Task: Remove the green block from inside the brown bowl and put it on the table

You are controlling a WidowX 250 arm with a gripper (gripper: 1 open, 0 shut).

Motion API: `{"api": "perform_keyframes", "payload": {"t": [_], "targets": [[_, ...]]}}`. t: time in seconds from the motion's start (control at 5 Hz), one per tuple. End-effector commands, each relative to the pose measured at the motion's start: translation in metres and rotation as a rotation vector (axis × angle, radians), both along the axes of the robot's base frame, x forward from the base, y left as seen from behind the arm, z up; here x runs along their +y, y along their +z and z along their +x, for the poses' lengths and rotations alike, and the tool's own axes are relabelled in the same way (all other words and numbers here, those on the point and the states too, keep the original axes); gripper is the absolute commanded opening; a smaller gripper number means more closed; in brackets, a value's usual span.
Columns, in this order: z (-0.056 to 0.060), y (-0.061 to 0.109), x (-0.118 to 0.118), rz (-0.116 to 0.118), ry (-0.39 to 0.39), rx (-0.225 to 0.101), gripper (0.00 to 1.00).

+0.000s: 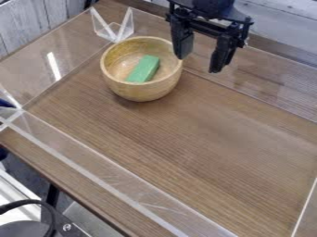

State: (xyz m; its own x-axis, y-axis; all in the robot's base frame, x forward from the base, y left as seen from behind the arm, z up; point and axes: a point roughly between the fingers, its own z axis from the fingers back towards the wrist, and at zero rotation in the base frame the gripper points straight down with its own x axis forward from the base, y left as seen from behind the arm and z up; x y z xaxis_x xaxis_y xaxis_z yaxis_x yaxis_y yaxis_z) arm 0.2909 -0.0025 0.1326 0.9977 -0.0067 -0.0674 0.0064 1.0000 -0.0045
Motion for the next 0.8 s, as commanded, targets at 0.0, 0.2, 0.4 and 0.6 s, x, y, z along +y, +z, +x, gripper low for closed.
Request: {"api": "perform_keyframes", "payload": {"t": [0.0,0.2,0.4,0.6], "targets": [[-0.002,-0.003,0.008,0.003,0.004,0.014,1.0],[-0.008,-0.005,0.027,0.006,0.028,0.017,1.0],[-0.016,-0.003,0.054,0.009,0.06,0.001,1.0],[-0.015,0.001,0.08,0.013,0.083,-0.019,1.0]]}}
